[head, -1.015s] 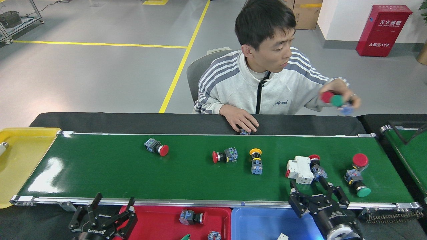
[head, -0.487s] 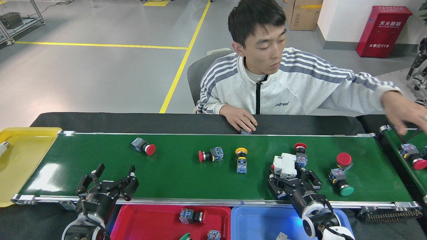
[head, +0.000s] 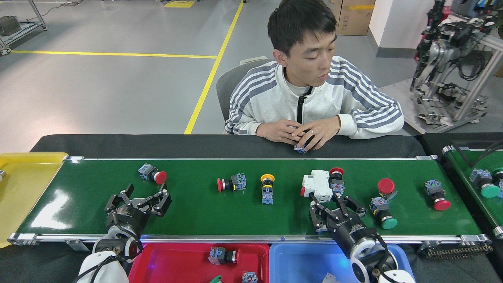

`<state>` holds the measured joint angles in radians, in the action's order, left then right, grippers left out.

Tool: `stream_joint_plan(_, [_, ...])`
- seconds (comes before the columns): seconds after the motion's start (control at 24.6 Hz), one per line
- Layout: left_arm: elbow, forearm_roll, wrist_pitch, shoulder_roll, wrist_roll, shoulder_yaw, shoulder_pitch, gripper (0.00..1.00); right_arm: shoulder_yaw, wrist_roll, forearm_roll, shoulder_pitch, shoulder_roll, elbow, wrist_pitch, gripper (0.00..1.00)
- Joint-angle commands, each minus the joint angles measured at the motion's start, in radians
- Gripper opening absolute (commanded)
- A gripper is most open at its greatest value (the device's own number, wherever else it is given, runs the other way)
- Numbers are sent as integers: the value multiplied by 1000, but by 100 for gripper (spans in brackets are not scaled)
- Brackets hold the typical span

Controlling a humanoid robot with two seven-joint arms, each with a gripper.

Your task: Pick switch part from conveyor to tray

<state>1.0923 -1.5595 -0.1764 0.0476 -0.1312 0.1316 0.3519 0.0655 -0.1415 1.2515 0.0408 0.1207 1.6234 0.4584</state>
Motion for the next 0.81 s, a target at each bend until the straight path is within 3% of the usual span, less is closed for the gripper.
stream_joint_plan(0.0, [-17, -2, 26, 11, 4, -1, 38, 100, -47, 13, -73, 68, 51, 76, 226, 10])
stream_joint_plan(0.04, [-37, -2, 38, 15, 5, -1, 47, 100, -73, 13, -99, 103, 71, 90, 287, 13])
stream_joint_plan(0.08, [-66, -2, 52, 20, 9, -1, 62, 100, -118, 13, -127, 145, 86, 95, 327, 22])
stream_joint_plan(0.12, [-94, -1, 64, 24, 10, -1, 79, 100, -159, 13, -144, 177, 86, 95, 327, 51])
stream_joint_plan(0.16, [-126, -2, 77, 32, 12, -1, 99, 100, -208, 11, -155, 200, 82, 92, 327, 100])
stream_joint_plan(0.41, [-327, -2, 169, 72, 22, -7, 236, 100, -306, 5, -147, 212, -3, 73, 327, 100])
stream_joint_plan(0.53, [-454, -1, 233, 94, 91, -41, 297, 100, -303, 6, -135, 206, -35, 93, 103, 100])
stream_joint_plan(0.69, [-600, -1, 342, 106, 150, -93, 372, 94, -299, 20, 43, 202, -139, 102, -210, 97])
stream_joint_plan(0.77, [-624, 1, 360, 107, 186, -95, 384, 77, -299, 28, 88, 200, -168, 102, -239, 97])
